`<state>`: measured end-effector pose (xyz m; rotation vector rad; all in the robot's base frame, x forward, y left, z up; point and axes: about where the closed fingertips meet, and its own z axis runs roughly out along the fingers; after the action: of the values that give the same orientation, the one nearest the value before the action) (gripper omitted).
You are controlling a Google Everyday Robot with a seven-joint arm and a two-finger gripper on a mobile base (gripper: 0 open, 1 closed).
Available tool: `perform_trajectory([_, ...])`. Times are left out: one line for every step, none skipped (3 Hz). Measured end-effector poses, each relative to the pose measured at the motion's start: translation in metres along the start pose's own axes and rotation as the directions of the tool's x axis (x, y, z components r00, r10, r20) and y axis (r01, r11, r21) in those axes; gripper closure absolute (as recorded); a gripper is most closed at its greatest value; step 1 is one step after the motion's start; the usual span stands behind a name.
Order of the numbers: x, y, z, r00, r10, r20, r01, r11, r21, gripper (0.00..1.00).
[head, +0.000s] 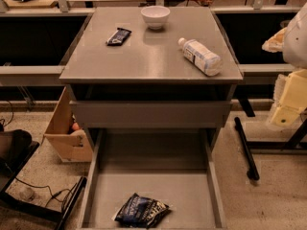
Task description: Pick blue chip bag from middle drawer and place on counter
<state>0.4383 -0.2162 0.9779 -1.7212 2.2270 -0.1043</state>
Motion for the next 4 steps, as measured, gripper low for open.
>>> perform_trajectory([0.000,0.000,0.000,1.000,0.000,0.000,0.000,1.0000,0.000,0.00])
perform_trajectory([-0.002,0.008,0.029,0.999,0.008,0.037,-0.008,1.0000,0.004,0.00])
perform_trajectory([-0.012,0.040,0.091,0.990,0.003,0.139,0.004,0.9987,-0.051,0.00])
perform_trajectory([-0.024,0.078,0.181,0.977,0.039,0.212,-0.008,0.9896,-0.144,0.00])
